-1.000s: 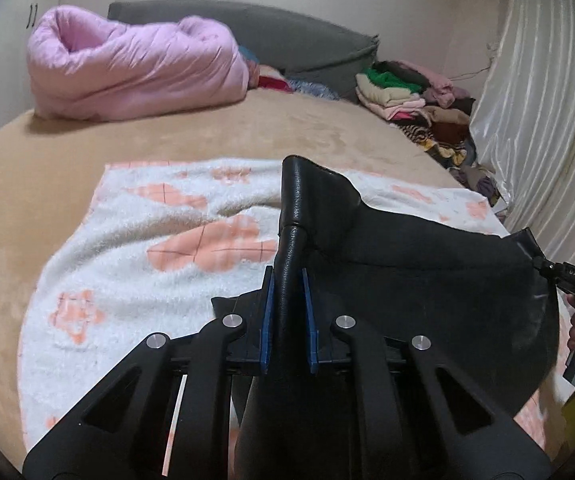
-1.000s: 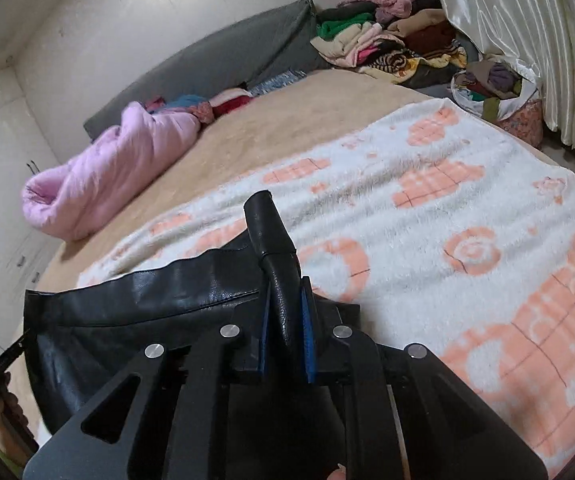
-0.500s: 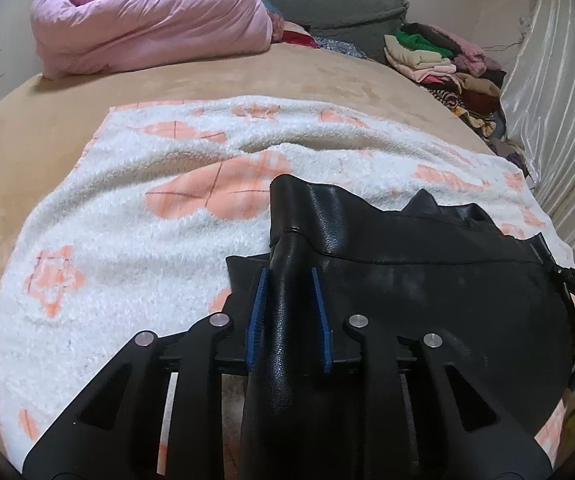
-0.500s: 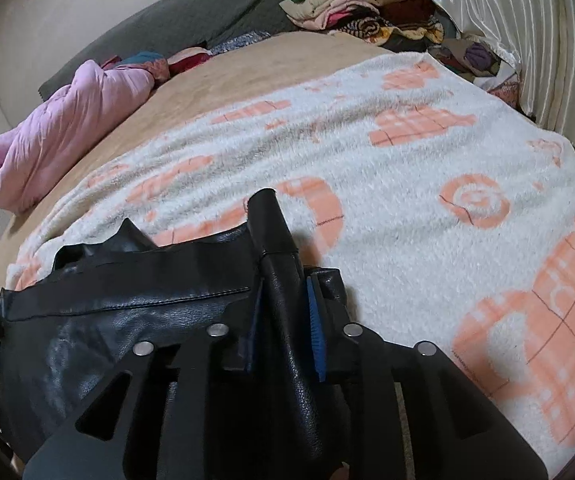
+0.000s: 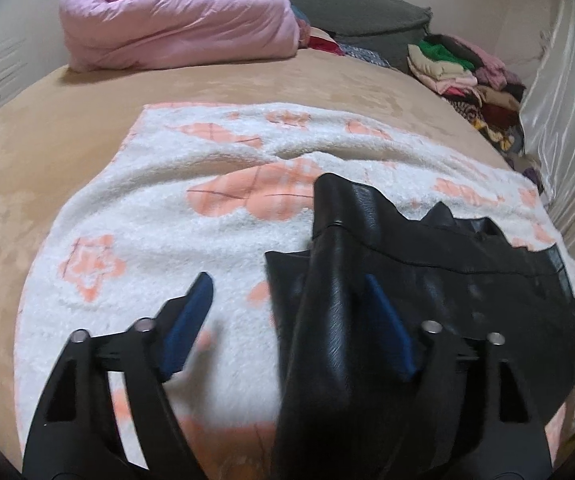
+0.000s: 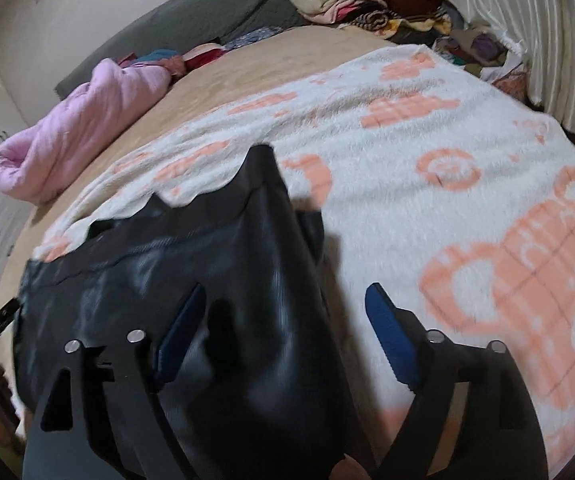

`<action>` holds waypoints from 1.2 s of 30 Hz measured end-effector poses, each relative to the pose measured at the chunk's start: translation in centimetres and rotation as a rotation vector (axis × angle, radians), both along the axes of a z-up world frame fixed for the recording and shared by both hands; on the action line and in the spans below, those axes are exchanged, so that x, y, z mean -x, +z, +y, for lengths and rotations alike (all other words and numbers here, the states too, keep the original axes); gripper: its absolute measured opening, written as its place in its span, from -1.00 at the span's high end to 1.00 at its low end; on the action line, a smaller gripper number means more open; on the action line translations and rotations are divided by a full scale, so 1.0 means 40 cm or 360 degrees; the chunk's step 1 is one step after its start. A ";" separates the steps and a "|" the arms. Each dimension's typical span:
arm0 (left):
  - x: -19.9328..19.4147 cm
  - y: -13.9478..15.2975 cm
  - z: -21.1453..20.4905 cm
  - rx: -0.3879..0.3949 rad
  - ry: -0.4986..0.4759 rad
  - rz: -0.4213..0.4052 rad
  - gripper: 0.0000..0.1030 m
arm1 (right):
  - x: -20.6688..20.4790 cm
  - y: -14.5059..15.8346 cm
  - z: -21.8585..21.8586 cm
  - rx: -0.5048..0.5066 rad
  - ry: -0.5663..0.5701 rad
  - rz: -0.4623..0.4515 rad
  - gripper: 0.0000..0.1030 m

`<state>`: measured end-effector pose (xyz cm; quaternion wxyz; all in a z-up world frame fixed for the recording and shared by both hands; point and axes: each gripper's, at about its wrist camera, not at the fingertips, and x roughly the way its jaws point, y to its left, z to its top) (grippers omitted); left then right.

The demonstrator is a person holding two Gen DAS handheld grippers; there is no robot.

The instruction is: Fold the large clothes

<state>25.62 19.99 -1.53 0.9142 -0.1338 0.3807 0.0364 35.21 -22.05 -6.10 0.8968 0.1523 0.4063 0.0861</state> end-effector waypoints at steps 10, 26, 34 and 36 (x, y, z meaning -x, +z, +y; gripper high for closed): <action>0.091 -0.055 0.004 0.0497 -0.0139 0.0139 -0.81 | 0.147 -0.013 -0.009 -0.0173 0.0202 0.0027 -0.72; 0.225 -0.063 -0.145 0.0289 -0.0163 0.0219 -0.08 | 0.128 -0.044 -0.025 -0.0165 0.0302 0.0199 -0.26; 0.252 -0.046 -0.144 0.0292 -0.0153 0.0218 -0.11 | 0.160 0.008 0.002 0.0139 0.0218 0.0107 -0.66; 0.254 -0.040 -0.141 0.0283 -0.0150 0.0217 -0.16 | 0.188 0.045 0.023 0.0242 0.0213 -0.0004 -0.70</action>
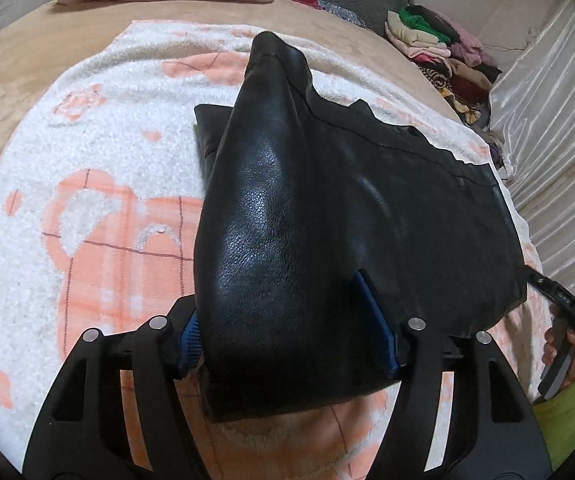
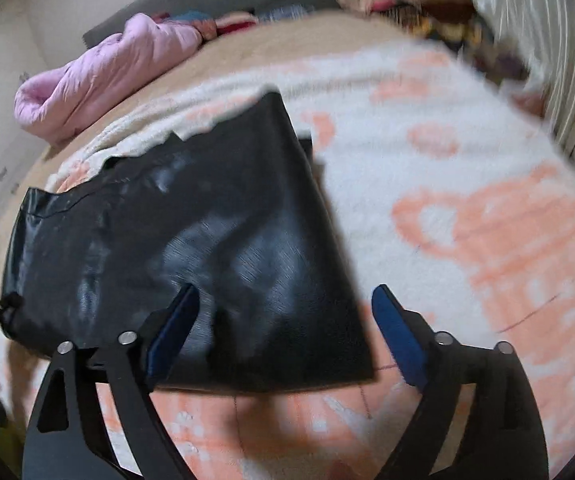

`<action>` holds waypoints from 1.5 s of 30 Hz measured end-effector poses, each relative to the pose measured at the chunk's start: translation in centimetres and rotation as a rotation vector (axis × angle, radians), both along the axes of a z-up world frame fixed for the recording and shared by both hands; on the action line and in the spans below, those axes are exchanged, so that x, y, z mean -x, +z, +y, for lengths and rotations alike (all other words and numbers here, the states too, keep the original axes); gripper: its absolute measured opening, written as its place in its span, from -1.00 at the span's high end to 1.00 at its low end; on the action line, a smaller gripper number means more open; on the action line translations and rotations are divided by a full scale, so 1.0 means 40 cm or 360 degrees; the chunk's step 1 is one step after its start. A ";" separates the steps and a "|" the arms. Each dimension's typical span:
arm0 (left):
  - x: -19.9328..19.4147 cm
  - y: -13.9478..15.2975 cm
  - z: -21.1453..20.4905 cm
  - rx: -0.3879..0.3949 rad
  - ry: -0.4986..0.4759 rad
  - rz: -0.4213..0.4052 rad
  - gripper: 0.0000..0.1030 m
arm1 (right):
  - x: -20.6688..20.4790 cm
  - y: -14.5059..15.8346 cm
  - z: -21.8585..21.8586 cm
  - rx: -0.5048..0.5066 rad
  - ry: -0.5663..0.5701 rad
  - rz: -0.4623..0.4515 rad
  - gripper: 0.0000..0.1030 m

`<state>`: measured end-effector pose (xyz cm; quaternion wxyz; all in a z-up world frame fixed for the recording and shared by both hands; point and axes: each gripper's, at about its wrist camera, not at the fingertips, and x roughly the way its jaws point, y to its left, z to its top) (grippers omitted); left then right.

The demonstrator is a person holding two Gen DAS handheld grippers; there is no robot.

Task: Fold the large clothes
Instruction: 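Smooth the folded jacket with the open right tool, then close both tools on the folded jacket edge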

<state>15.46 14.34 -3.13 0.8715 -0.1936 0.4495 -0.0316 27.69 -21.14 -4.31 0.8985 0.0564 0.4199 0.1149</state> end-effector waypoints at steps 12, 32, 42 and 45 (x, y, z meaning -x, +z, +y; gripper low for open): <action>0.006 0.034 0.017 -0.0077 0.0034 -0.0068 -0.54 | 0.103 0.074 0.288 -0.0039 0.0513 -0.0162 0.14; -0.184 -0.035 0.096 0.0097 0.0033 0.0112 -0.66 | 0.069 -0.076 0.423 -0.0007 0.0500 0.0109 0.46; -0.164 0.010 0.105 0.0329 -0.0035 -0.0094 0.54 | -0.120 0.098 0.460 -0.0012 0.0440 -0.0125 0.52; -0.155 0.039 0.099 0.0331 -0.0070 -0.0139 0.61 | -0.211 0.046 0.508 0.0071 0.0409 -0.0013 0.55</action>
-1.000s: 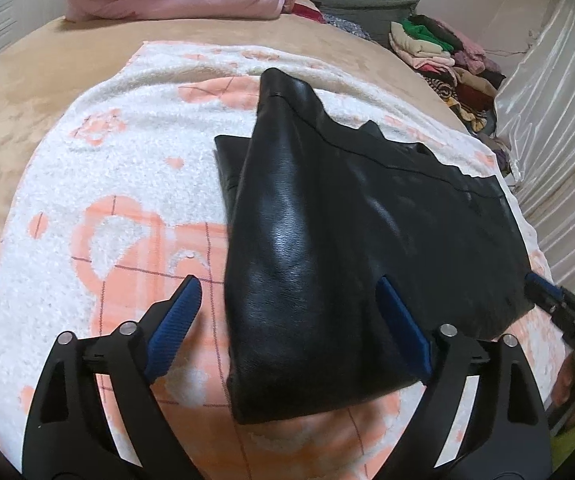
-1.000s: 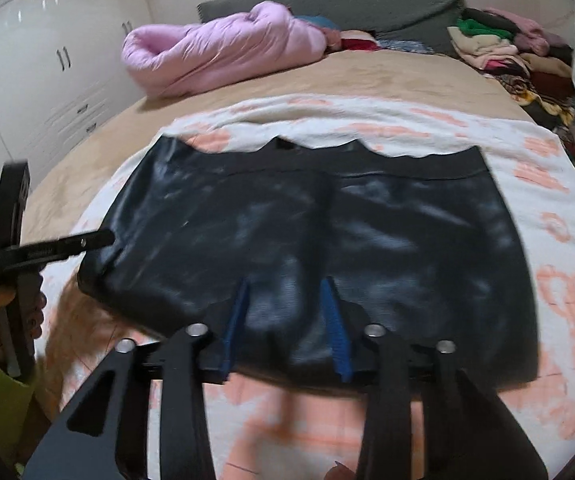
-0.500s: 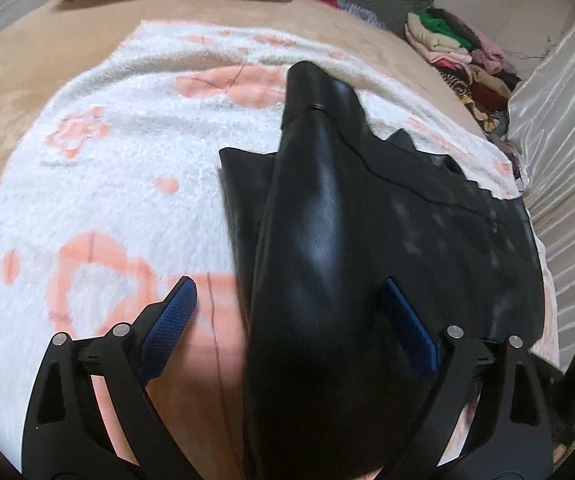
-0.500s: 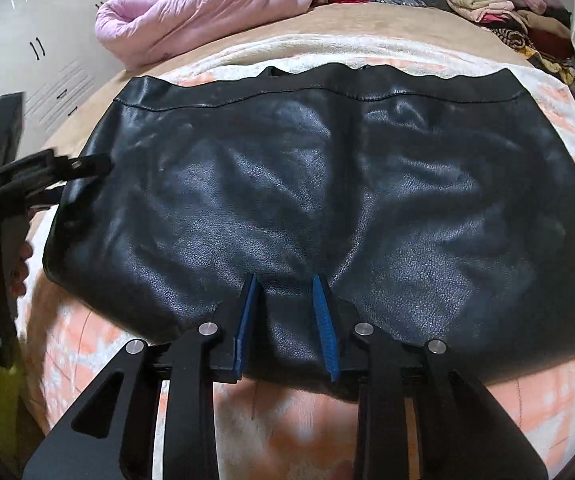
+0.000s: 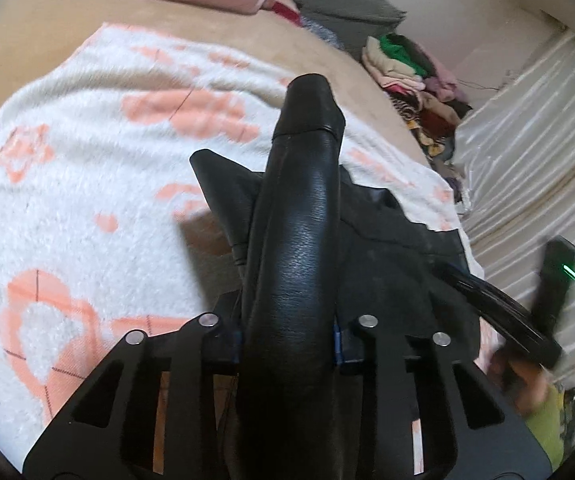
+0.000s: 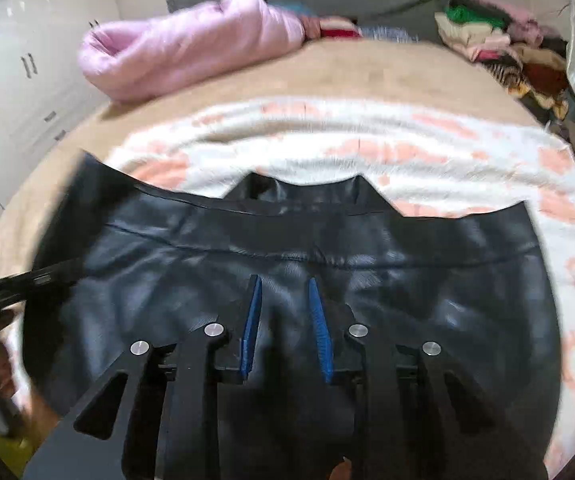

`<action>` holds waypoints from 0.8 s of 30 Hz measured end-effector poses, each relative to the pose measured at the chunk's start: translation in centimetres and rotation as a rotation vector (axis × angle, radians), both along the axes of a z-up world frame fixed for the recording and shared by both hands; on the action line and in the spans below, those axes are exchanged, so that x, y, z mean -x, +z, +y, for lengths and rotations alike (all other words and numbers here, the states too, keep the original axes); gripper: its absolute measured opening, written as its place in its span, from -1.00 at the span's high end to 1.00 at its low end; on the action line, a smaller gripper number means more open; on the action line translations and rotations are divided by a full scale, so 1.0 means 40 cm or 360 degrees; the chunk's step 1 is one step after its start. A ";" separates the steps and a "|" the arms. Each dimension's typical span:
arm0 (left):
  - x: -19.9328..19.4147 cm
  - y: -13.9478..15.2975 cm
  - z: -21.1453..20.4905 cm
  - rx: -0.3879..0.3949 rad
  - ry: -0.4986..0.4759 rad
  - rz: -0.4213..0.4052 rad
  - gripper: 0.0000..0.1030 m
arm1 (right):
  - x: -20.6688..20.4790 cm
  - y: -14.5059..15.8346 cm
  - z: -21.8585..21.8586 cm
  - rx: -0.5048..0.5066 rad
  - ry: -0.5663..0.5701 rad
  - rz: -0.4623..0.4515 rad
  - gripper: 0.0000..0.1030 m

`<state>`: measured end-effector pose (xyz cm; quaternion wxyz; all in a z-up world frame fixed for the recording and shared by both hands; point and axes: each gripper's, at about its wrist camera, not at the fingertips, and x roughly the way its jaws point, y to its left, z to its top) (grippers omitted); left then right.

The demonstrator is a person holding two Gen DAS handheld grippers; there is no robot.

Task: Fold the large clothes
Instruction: 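Close both tools on the folded jacket edge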

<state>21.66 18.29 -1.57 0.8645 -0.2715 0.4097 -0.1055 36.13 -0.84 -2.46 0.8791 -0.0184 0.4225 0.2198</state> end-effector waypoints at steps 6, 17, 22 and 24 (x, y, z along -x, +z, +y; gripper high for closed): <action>0.003 0.015 -0.014 -0.0016 -0.0018 -0.0031 0.65 | -0.022 -0.082 0.025 0.0074 -0.0051 0.0089 0.52; 0.000 0.033 -0.021 0.0001 -0.0012 -0.0047 0.65 | 0.313 -0.058 -0.057 0.0092 0.0092 -0.0085 0.17; -0.002 0.032 -0.027 -0.0021 -0.0017 -0.0052 0.65 | 0.324 -0.071 -0.049 0.0048 0.0076 -0.0133 -0.02; -0.003 0.029 -0.026 -0.0011 -0.0020 -0.0050 0.65 | 0.354 -0.039 -0.041 -0.0076 0.0180 -0.0213 -0.29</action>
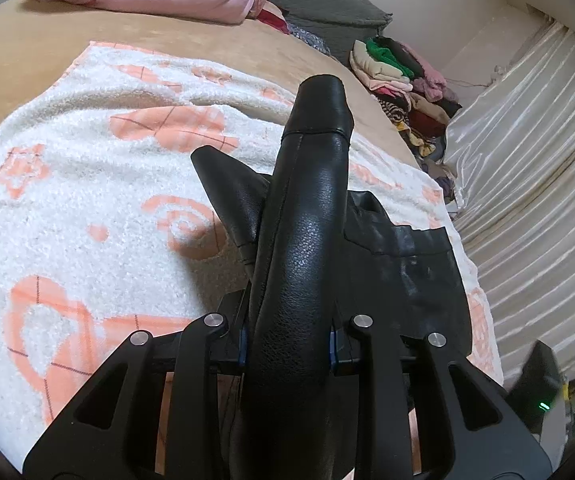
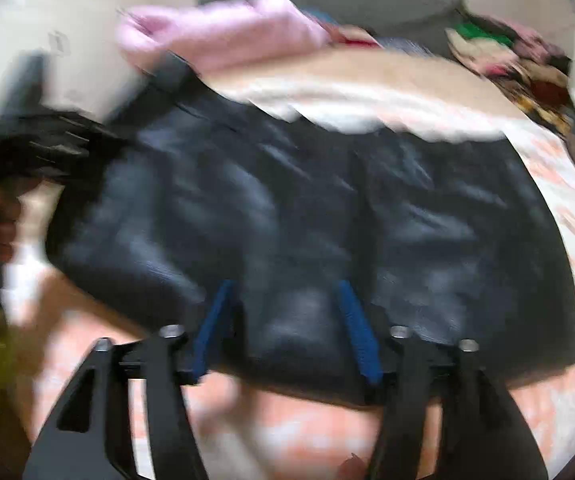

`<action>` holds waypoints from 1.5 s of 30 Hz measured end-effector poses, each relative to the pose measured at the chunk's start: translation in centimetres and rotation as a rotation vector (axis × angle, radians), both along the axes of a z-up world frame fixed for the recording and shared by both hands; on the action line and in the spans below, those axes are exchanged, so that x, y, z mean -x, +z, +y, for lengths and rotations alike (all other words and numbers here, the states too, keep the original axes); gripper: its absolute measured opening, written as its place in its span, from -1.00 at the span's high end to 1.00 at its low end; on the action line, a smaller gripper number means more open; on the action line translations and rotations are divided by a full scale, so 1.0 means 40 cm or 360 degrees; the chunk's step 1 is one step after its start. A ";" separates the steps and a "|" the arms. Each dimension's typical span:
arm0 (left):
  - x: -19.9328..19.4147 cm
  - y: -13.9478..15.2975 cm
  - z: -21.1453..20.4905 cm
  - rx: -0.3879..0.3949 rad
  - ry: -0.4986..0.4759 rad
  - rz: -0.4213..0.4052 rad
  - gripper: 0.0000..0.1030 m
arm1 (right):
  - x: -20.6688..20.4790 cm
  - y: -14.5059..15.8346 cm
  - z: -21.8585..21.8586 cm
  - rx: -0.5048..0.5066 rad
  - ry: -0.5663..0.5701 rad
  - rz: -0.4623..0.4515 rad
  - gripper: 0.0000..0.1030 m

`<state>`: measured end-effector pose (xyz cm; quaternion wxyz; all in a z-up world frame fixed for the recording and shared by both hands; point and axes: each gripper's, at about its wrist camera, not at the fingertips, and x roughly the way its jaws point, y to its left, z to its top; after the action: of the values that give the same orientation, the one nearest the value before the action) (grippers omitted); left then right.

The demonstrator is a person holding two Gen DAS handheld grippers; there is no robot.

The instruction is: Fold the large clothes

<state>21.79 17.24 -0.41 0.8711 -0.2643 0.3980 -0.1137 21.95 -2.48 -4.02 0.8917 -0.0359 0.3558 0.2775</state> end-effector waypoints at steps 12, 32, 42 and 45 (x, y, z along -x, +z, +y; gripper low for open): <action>-0.005 -0.020 0.006 0.0036 0.0005 0.0016 0.65 | 0.203 -0.007 0.251 0.0343 0.0477 -0.0540 -0.80; -0.007 0.128 -0.111 -0.0022 -0.0044 -0.0081 0.57 | 0.237 0.111 0.144 0.0218 0.0277 -0.0841 0.60; -0.070 0.242 -0.363 -0.0145 -0.0193 -0.0159 0.36 | 0.190 0.173 -0.086 0.0014 0.0026 -0.0816 0.72; -0.084 0.246 -0.438 -0.0199 -0.0258 -0.0175 0.27 | 0.184 0.157 -0.132 -0.0047 -0.0024 -0.0754 0.73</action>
<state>25.14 -0.26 9.44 0.8943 -0.1698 0.3760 -0.1731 14.60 -7.77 2.24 0.9528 -0.0843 0.1328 0.2598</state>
